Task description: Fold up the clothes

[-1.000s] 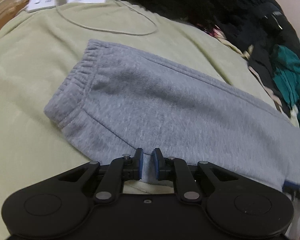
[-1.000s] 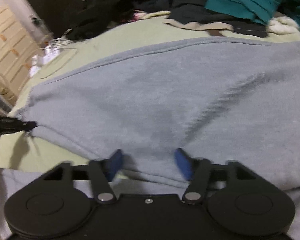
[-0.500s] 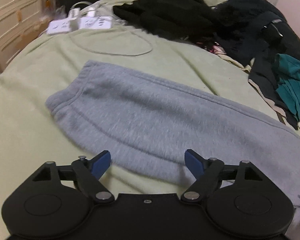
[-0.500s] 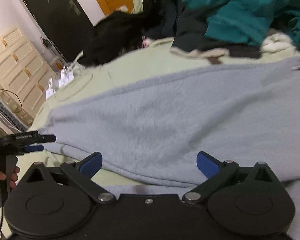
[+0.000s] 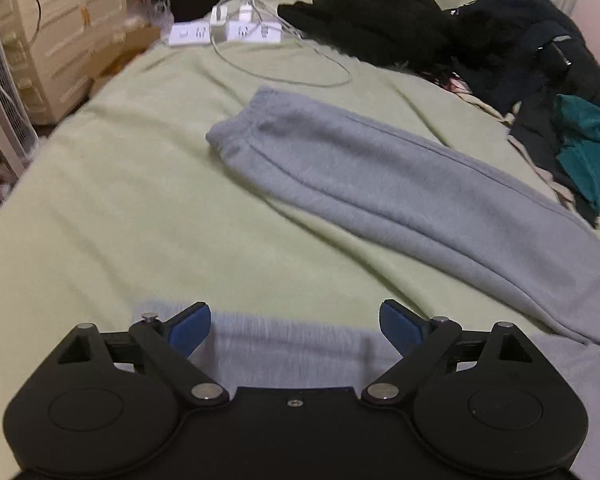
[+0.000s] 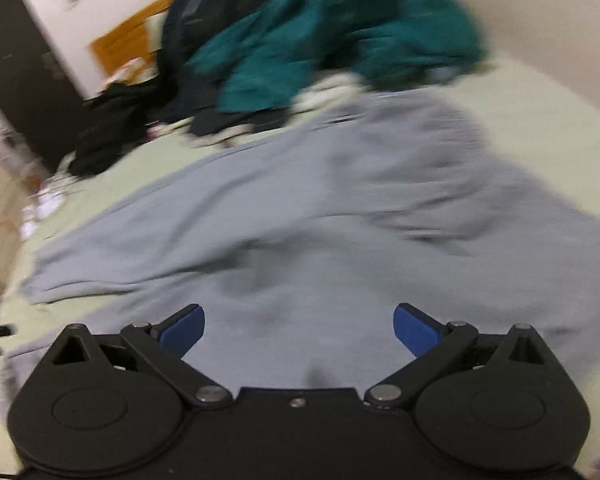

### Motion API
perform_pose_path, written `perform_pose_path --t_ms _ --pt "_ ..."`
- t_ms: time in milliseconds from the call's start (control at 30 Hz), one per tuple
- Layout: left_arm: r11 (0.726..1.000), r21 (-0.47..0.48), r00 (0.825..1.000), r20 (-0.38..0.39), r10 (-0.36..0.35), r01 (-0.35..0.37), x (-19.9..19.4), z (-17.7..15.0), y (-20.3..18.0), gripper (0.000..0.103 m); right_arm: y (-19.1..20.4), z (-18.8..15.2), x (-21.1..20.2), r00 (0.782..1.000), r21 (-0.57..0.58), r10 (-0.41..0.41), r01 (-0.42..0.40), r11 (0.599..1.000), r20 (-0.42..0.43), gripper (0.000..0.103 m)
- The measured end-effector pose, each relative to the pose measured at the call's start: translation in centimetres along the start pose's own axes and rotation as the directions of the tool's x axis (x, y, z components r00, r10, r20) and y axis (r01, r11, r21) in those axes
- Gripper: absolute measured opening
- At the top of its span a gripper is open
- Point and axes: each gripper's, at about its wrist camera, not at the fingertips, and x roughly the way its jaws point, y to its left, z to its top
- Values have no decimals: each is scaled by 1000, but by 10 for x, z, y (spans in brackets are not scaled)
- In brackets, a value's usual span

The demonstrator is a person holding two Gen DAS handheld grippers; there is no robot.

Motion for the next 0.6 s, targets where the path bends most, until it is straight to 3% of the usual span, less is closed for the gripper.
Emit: perform_pose_path --t_ms 200,300,433,600 --pt "992 -121 990 -132 -40 24 -30 -34 26 94 -74 -16 -32 987 204 -153 160 966 -49 102" --pt "981 -194 987 -158 -9 -22 -47 -53 38 94 -93 -28 -37 970 240 -232 244 940 -78 102" --pt "963 -257 985 -168 45 -88 -58 -69 48 94 -117 -40 -35 976 291 -193 214 933 -101 101" --pt "918 -382 984 -171 43 -107 -42 -88 61 91 -140 -55 -20 994 424 -65 95 901 -85 86"
